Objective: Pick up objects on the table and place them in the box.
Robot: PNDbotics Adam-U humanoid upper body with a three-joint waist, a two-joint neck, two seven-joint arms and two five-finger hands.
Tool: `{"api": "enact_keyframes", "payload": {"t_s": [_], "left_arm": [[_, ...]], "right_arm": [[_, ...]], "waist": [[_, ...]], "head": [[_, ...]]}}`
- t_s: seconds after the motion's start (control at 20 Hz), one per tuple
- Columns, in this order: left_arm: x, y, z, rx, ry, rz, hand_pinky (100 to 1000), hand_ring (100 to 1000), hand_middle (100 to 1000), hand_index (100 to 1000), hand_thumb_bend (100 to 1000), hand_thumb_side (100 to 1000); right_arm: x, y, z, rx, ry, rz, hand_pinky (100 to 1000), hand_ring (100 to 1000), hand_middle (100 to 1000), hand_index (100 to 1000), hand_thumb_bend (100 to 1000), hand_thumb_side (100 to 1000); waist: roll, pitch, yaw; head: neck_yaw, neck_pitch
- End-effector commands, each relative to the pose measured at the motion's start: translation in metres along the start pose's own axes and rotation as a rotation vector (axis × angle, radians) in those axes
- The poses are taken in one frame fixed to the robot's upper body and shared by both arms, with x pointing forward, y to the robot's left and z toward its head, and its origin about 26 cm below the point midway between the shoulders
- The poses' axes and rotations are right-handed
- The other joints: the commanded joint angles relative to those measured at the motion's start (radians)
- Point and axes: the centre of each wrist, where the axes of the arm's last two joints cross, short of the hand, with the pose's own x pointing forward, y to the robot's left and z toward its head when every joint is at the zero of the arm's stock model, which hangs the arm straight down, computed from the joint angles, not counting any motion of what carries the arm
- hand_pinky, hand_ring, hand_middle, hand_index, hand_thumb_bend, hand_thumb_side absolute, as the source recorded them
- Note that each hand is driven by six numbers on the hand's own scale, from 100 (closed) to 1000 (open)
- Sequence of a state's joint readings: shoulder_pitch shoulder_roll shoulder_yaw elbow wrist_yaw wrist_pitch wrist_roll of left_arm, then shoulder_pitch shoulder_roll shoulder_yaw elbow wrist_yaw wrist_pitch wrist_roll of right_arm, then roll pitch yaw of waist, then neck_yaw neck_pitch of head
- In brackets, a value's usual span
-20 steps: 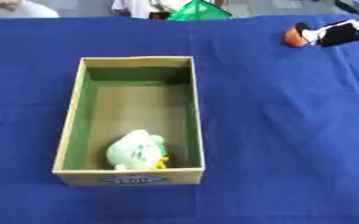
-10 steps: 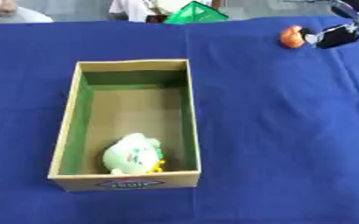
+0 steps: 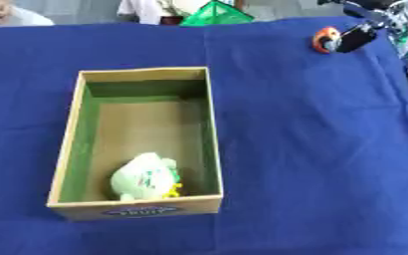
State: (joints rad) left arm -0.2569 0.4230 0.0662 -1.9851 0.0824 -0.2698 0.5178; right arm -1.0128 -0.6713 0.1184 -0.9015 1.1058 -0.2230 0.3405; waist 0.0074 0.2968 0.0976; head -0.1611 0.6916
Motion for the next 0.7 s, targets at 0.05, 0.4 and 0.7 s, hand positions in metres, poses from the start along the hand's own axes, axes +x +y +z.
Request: {"api": "enact_keyframes", "payload": {"t_s": [0.05,0.4,0.7], "left_arm": [[0.0059,0.0016,-0.0070,-0.006,-0.030,0.000,750,844,724,757,245,797],[0.0057,0.0019,-0.0067,-0.005,-0.029,-0.001,750,845,725,757,242,797],[0.0057,0.0019,-0.0065,-0.005,-0.028,-0.002,750,845,725,757,243,800]], "right_arm": [[-0.0104,-0.0081,-0.0009,0.010,0.040,0.030,828,911,873,932,269,265],[-0.0171,-0.0033,-0.0037,0.030,0.102,0.037,826,912,873,929,252,239],[-0.0196,-0.0058,-0.0027,0.026,0.120,0.034,825,909,870,928,223,253]], "waist": [[0.000,-0.015,0.001],[0.002,-0.014,-0.001],[0.003,-0.015,-0.005]], "head": [[-0.002,-0.013],[0.000,-0.015],[0.000,-0.016]]}}
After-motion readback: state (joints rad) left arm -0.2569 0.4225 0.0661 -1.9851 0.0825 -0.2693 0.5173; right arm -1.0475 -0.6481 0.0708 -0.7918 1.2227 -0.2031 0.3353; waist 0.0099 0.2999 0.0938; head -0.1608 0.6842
